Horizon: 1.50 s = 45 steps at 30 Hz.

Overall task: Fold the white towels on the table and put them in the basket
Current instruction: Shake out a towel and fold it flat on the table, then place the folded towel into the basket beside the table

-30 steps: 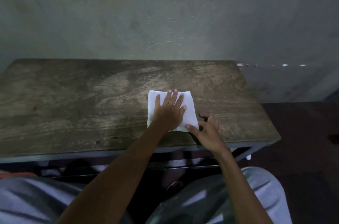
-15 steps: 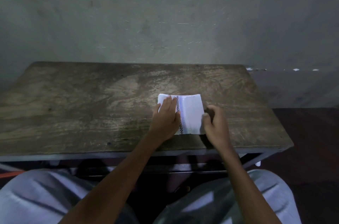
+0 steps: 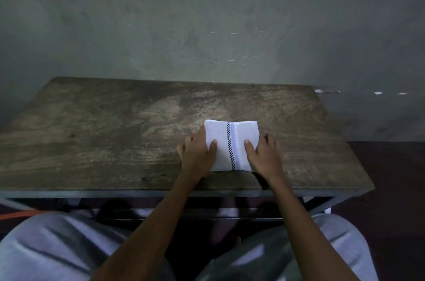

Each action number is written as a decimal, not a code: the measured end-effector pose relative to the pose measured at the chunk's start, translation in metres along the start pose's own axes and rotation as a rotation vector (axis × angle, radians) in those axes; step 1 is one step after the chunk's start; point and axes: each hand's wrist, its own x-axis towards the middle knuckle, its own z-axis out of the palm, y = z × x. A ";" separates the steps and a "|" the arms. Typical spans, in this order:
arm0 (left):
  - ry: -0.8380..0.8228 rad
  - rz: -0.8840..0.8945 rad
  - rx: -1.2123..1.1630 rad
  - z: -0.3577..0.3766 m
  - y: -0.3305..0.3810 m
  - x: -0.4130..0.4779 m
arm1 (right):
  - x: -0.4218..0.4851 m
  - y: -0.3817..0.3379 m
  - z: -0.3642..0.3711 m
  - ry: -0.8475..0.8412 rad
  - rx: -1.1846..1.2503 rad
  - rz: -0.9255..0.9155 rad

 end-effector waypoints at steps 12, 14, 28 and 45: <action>0.034 -0.097 -0.572 -0.006 0.017 -0.006 | -0.005 -0.020 -0.011 -0.038 0.348 0.163; 0.082 -0.148 -0.659 -0.012 0.019 -0.009 | -0.009 -0.027 -0.014 -0.026 0.466 0.161; 0.587 -0.194 -0.733 -0.166 -0.028 -0.075 | -0.067 -0.178 -0.063 -0.020 0.776 -0.201; 1.150 -0.658 -0.510 -0.277 -0.221 -0.243 | -0.214 -0.403 0.078 -0.725 0.749 -0.588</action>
